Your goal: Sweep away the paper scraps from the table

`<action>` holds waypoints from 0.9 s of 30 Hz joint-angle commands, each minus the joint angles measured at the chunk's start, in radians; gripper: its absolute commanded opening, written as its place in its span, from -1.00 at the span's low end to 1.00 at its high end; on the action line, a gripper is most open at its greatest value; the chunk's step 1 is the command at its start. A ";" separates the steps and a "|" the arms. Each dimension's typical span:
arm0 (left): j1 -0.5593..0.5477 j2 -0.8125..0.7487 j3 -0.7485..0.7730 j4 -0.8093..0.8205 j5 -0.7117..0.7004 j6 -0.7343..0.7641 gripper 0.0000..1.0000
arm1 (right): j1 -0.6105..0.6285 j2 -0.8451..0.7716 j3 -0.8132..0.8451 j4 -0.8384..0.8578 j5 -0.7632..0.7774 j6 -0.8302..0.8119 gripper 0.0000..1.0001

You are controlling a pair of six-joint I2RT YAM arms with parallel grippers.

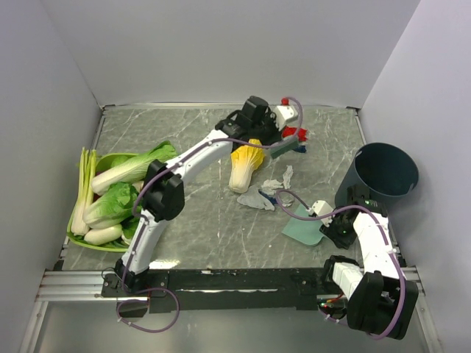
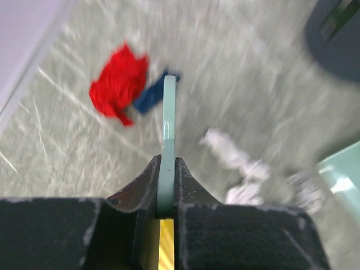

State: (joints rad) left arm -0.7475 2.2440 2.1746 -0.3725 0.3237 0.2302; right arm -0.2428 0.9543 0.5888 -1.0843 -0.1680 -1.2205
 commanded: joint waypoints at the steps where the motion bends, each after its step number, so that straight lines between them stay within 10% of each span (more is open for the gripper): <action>1: -0.022 -0.009 -0.015 0.020 -0.018 0.220 -0.99 | -0.003 -0.022 0.031 -0.012 0.010 0.016 -1.00; 12: -0.118 -0.053 -0.147 -0.270 0.024 0.662 -0.99 | -0.003 0.004 0.046 -0.011 -0.010 0.038 -1.00; 27: -0.144 -0.305 -0.328 -0.506 0.163 0.420 -0.99 | -0.003 -0.061 0.028 -0.062 0.012 -0.053 -1.00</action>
State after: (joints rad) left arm -0.8856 2.0403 1.8835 -0.7605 0.3809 0.7807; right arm -0.2428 0.9245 0.5892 -1.1011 -0.1574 -1.2205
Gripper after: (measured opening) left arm 0.121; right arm 0.377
